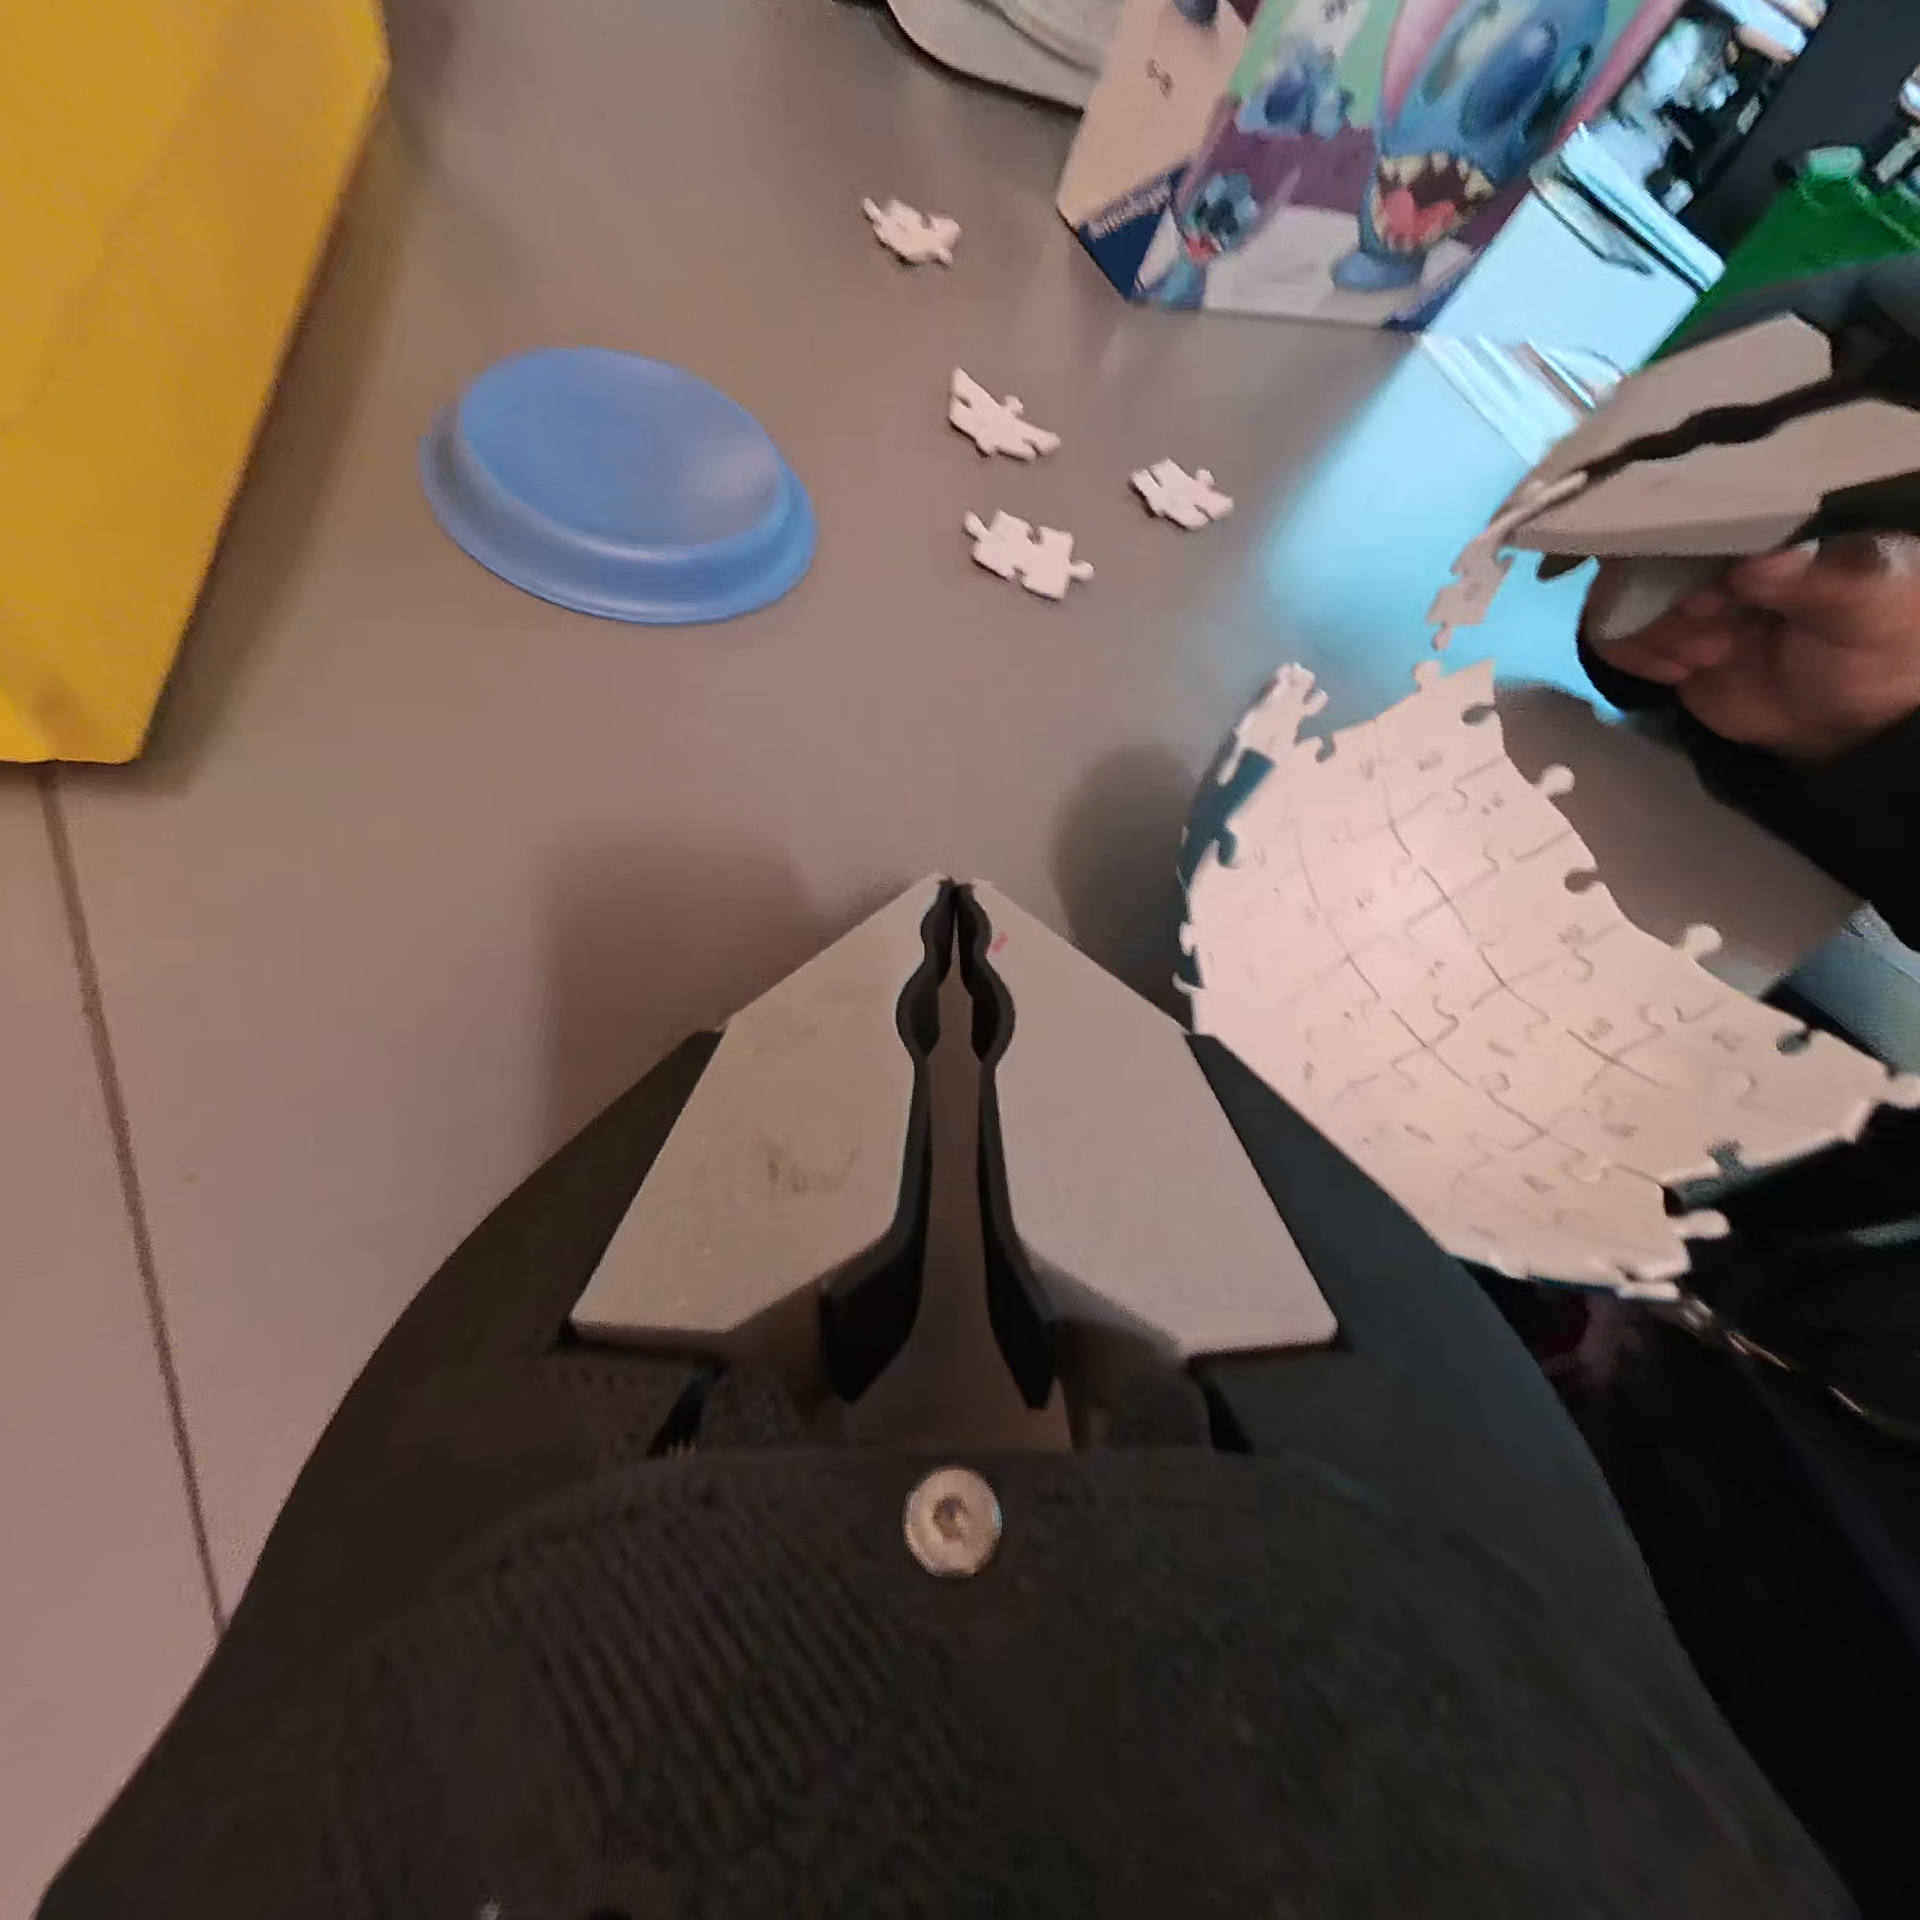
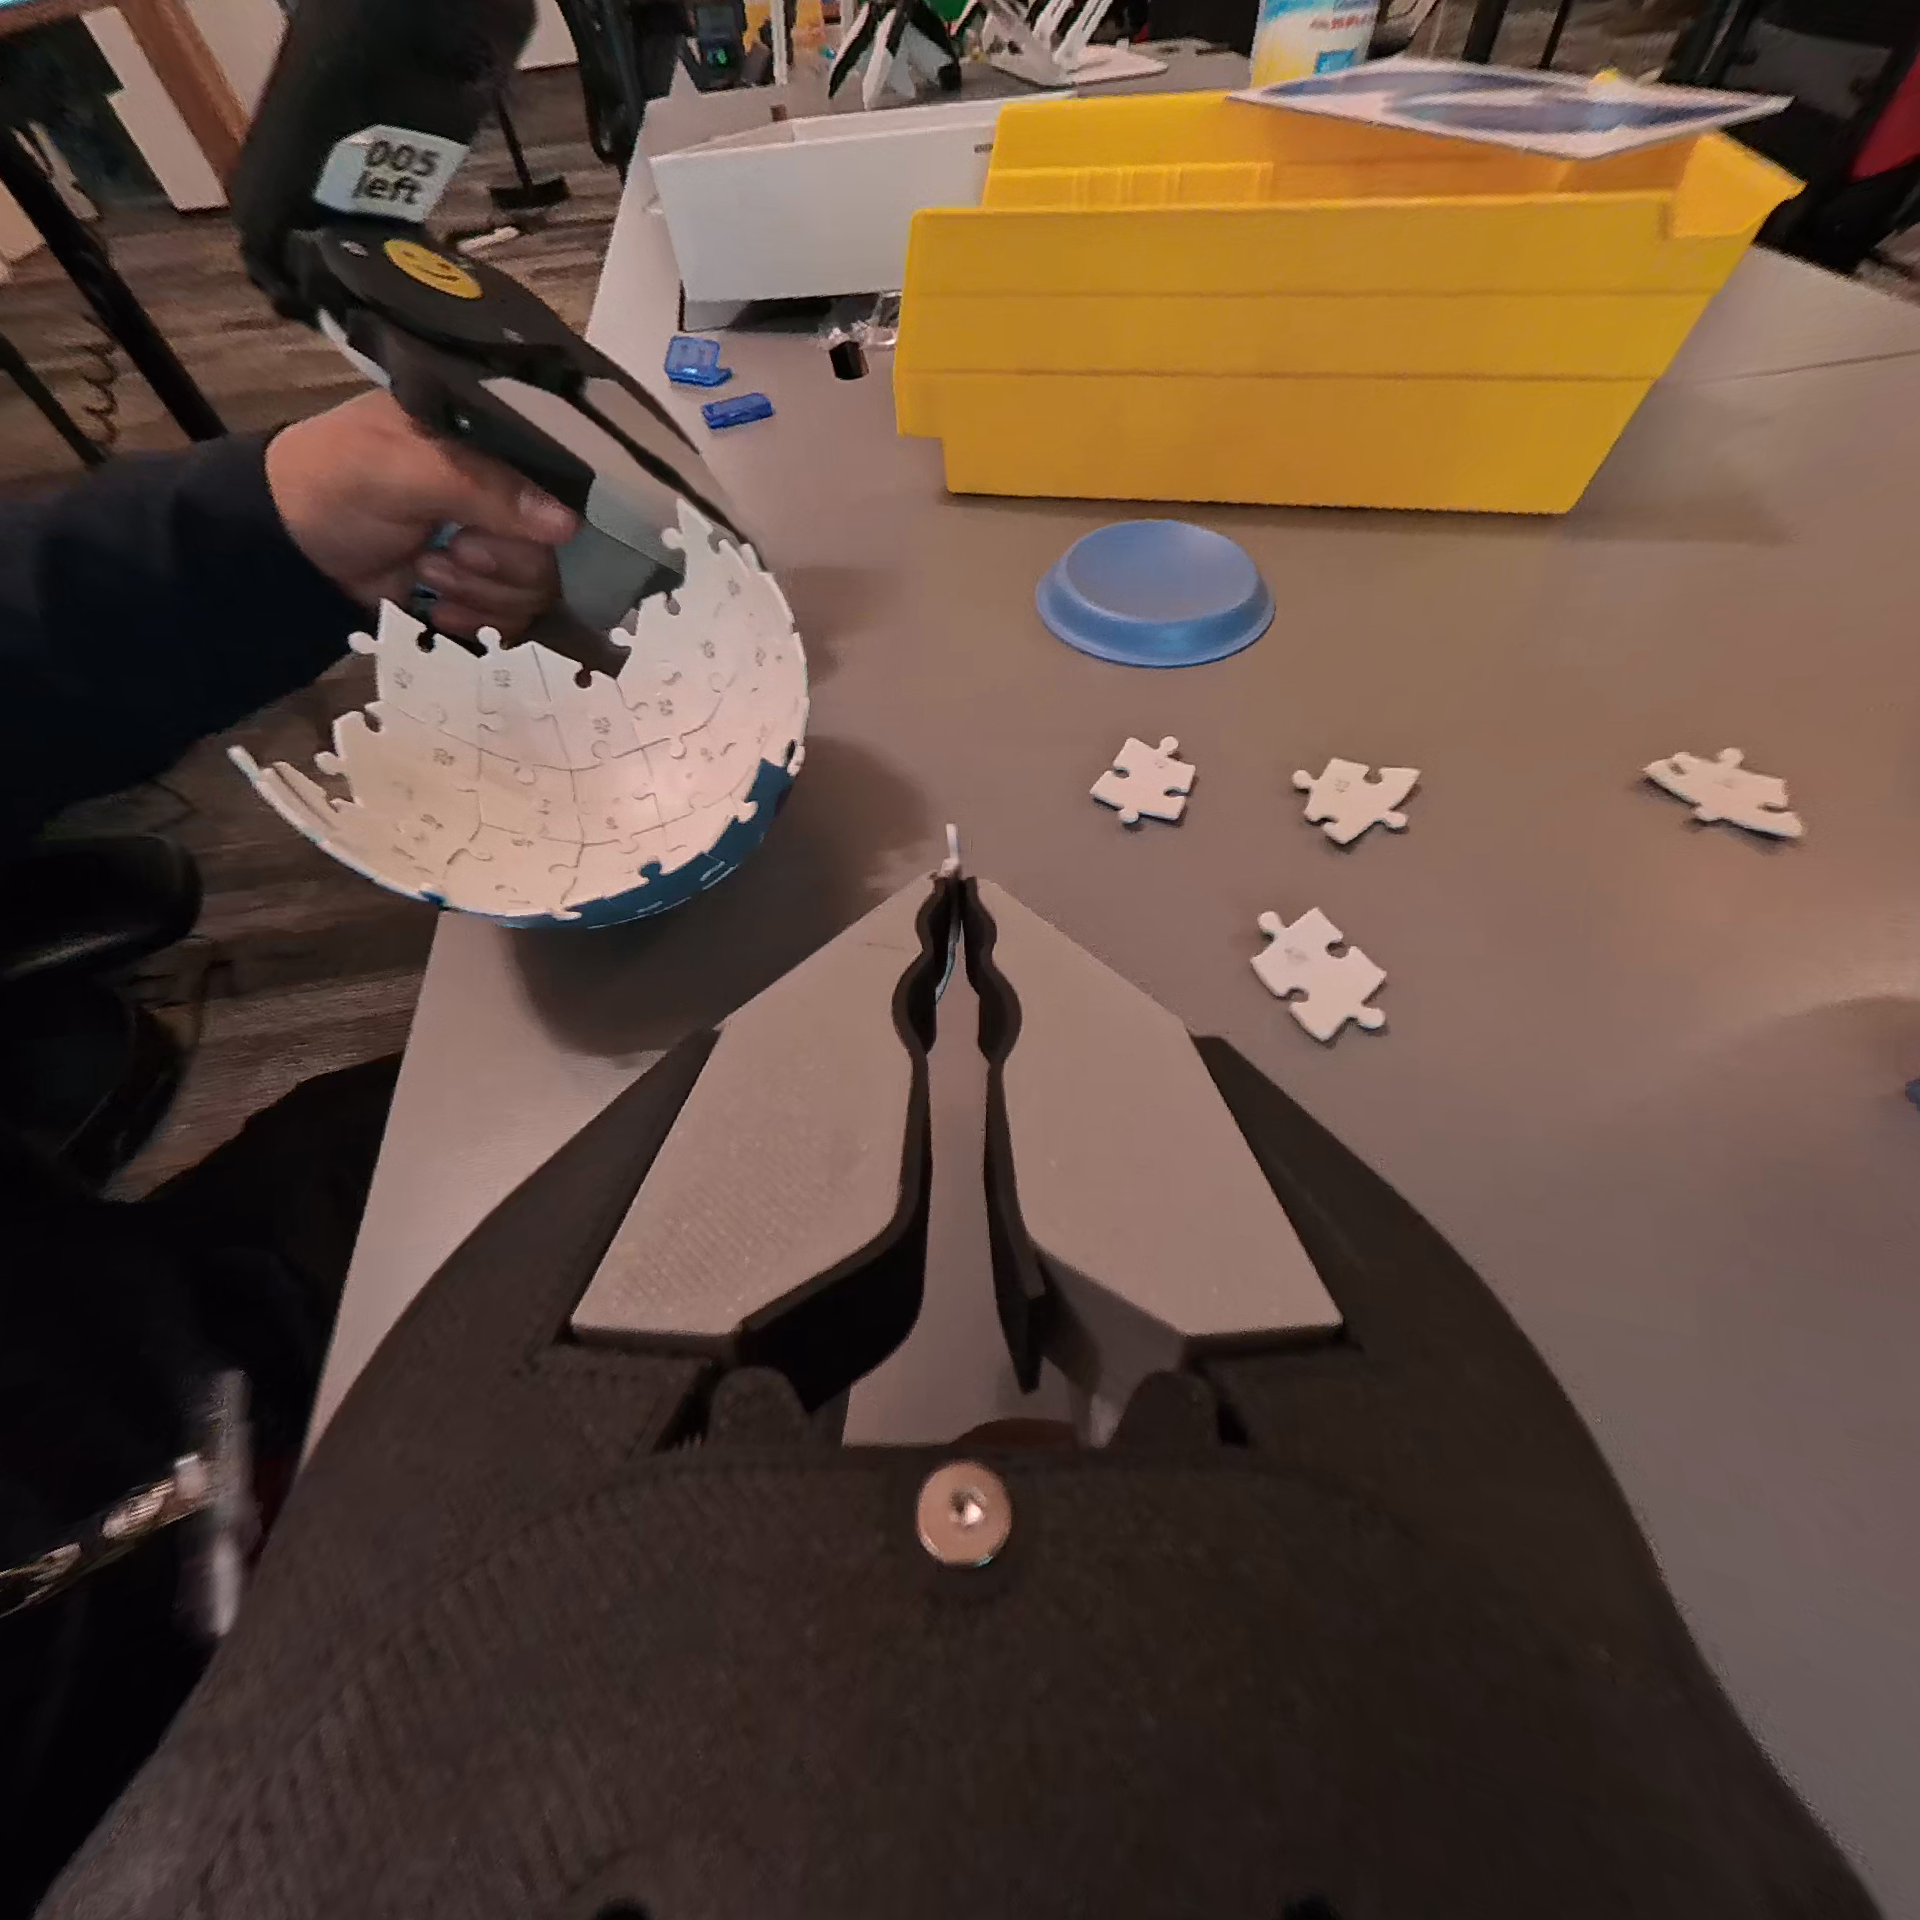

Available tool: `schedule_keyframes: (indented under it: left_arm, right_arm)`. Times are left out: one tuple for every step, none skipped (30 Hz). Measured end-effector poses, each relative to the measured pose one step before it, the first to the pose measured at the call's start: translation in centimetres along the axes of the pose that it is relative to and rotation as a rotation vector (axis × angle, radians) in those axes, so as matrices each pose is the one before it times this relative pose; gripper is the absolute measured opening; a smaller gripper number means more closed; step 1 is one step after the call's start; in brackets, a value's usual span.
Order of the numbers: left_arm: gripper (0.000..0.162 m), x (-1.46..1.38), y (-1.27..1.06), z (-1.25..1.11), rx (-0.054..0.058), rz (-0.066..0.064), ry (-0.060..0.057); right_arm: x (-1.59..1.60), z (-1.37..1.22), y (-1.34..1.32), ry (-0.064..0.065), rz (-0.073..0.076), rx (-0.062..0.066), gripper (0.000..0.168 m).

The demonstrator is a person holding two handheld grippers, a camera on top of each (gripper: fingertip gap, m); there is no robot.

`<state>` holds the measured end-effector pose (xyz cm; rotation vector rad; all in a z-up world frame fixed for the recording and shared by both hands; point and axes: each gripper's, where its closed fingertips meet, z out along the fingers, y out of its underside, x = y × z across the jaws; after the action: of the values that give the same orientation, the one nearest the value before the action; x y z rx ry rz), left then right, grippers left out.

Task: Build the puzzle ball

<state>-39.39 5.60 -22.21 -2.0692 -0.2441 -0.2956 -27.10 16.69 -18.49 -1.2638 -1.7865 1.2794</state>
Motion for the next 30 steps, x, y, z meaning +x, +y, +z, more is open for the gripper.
schedule_keyframes:
  left_arm:
    - [0.0,0.331,0.342,0.228,-0.0318,0.0018,0.0294]
    - [0.0,0.236,0.253,0.176,-0.0246,0.0019,0.0215]
    - [0.001,0.169,0.155,0.106,-0.0143,0.0026,0.0153]
    - [0.002,0.135,0.005,0.012,-0.0009,0.0025,0.0102]
    - [0.002,-0.004,-0.168,-0.117,0.0152,0.0016,-0.002]
    - [0.001,-0.148,-0.289,-0.216,0.0273,0.001,-0.0132]
    - [0.0,-0.17,-0.328,-0.237,0.0311,0.0001,-0.0148]
    - [0.0,-0.127,-0.327,-0.232,0.0295,-0.0003,-0.0122]
    - [0.0,-0.071,-0.208,-0.145,0.0189,0.0006,-0.0063]
    - [0.0,0.059,0.021,-0.013,-0.0017,-0.0015,0.0064]
    - [0.0,0.163,0.162,0.088,-0.0146,-0.0076,0.0194]
    - [0.0,0.069,0.092,0.059,-0.0094,-0.0109,0.0137]
    - [0.0,-0.016,-0.011,-0.018,0.0,-0.0073,0.0047]
    - [0.0,-0.045,-0.064,-0.042,0.0058,-0.0022,-0.0019]
    - [0.0,-0.025,-0.018,0.007,0.0011,0.0012,-0.0028]
    - [0.0,0.013,0.097,0.068,-0.0083,0.0013,-0.0003]
    - [0.0,-0.03,0.099,0.075,-0.0086,0.0013,-0.0041]
    - [0.0,-0.03,0.054,0.054,-0.0045,0.0014,-0.0036]
    - [0.0,-0.017,0.014,0.027,-0.0018,-0.0011,-0.0015]
    - [0.0,0.012,0.033,0.022,-0.0029,-0.0026,0.003]
    - [0.0,0.026,0.006,-0.012,-0.0002,-0.0027,0.0051]
    - [0.0,0.043,-0.077,-0.065,0.0062,-0.0025,0.006]
    - [0.0,-0.01,-0.112,-0.078,0.0098,-0.0038,0.0022]
    - [0.0,-0.018,-0.081,-0.065,0.0072,-0.0023,0.0004]
    - [0.0,-0.01,-0.02,-0.029,0.0026,-0.001,0.0001]
    - [0.0,-0.031,-0.024,-0.02,0.0027,-0.0008,-0.0035]
    - [0.0,-0.127,-0.061,-0.025,0.0053,0.0005,-0.0116]
    - [0.0,-0.143,-0.053,-0.054,0.0071,0.0028,-0.0157]
    - [0.0,-0.122,-0.095,-0.053,0.0095,0.0024,-0.0139]
    - [0.0,-0.17,-0.132,-0.076,0.0123,-0.0024,-0.0145]
  right_arm:
    - [-0.22,-0.002,-0.001,-0.0071,0.0122,-0.0103,0.0]
    - [-0.284,-0.059,-0.17,-0.0067,0.0029,-0.0028,0.0]
    - [-0.368,-0.07,-0.311,-0.0099,-0.0046,0.0052,0.0]
    - [-0.338,-0.056,-0.33,-0.0079,-0.0084,0.0074,0.0]
    - [-0.179,0.007,-0.231,-0.0005,-0.0102,0.0038,0.0]
    - [-0.049,0.075,-0.098,0.0044,-0.01,-0.0013,0.0]
    - [-0.006,0.109,0.026,0.0041,-0.0061,-0.0055,0.0]
    - [-0.021,0.118,0.114,0.0009,-0.0022,-0.0073,0.0]
    - [-0.031,0.093,0.146,-0.0002,-0.0025,-0.0066,0.0]
    - [0.035,0.074,0.164,0.0037,-0.0034,-0.0056,0.0]
    - [0.066,0.076,0.19,0.0033,-0.0017,-0.0073,0.0]
    - [0.05,0.086,0.199,0.0006,0.0027,-0.0087,0.0]
    - [-0.023,0.064,0.111,-0.003,0.0062,-0.0039,0.0]
    - [-0.083,0.0,-0.011,-0.0058,0.0064,0.0028,0.0]
    - [-0.044,-0.023,-0.058,-0.0026,0.0029,0.0061,0.0]
    - [0.062,-0.043,-0.009,0.003,0.0002,0.0033,0.0]
    - [0.128,-0.018,0.03,0.0066,0.0,0.0017,0.0]
    - [0.185,-0.021,0.009,0.008,0.0009,0.0045,0.0]
    - [0.189,0.001,-0.005,0.007,0.0021,0.0057,0.0]
    - [0.21,0.001,0.003,0.0076,0.0023,0.0049,0.0]
    - [0.214,-0.015,-0.018,0.0084,0.0008,0.0056,0.0]
    - [0.128,-0.043,-0.087,0.0052,0.0014,0.0061,0.0]
    - [-0.008,-0.074,-0.192,-0.0019,0.003,0.0098,0.0]
    - [-0.129,-0.091,-0.299,-0.0077,0.003,0.0151,0.0]
    - [-0.082,-0.064,-0.269,-0.0046,0.0016,0.0151,0.0]
    - [0.05,-0.028,-0.093,0.0043,0.0013,0.0052,0.0]
    - [0.178,-0.015,0.049,0.0116,-0.0035,-0.0029,0.0]
    - [0.228,-0.037,0.121,0.016,-0.0093,-0.0038,0.0]
    - [0.204,-0.04,0.151,0.0135,-0.0091,-0.0027,0.0]
    - [0.118,-0.024,0.18,0.0061,-0.002,-0.003,0.0]
